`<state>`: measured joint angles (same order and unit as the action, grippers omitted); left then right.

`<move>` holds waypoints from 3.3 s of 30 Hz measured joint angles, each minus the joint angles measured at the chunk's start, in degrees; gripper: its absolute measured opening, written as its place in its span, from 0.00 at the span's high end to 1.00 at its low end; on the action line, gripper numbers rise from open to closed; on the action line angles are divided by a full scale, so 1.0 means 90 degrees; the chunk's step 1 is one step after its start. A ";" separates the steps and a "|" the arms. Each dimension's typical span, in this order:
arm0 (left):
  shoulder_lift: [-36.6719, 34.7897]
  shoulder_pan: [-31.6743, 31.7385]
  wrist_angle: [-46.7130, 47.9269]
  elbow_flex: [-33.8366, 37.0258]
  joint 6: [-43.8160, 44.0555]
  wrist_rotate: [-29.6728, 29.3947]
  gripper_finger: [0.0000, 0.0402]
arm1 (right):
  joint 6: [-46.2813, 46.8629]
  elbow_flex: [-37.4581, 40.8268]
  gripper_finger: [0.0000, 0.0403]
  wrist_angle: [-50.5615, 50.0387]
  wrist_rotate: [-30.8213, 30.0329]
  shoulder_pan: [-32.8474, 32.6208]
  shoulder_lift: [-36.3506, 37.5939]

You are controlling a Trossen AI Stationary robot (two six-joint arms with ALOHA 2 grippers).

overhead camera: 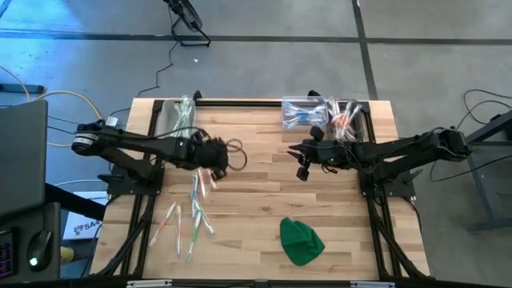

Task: Pick & Place Toothbrushes
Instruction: Put the green toothbrush into the gray bin

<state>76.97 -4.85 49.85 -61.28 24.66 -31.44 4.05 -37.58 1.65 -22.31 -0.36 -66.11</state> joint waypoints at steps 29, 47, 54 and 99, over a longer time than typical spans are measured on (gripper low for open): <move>0.0240 -0.3392 0.0576 0.0005 0.7284 0.2503 0.60 | 0.0020 0.0000 0.84 -0.0012 0.0046 0.0000 0.0000; 0.1689 -0.3593 -0.0626 0.0005 0.7499 0.3600 0.60 | -0.0081 0.0000 0.84 0.0107 0.0049 0.0000 0.0000; 0.1686 -0.3591 -0.0377 0.0005 0.7359 0.3723 0.60 | -0.0077 0.0000 0.84 0.0130 0.0049 0.0000 0.0000; 0.1688 -0.3629 -0.1047 0.0945 0.8602 0.3592 0.60 | -0.0094 0.0000 0.84 0.0124 0.0049 0.0000 0.0000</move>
<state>92.16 -37.52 40.43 -52.77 102.08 0.89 3.20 -37.58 2.76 -21.87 -0.36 -66.11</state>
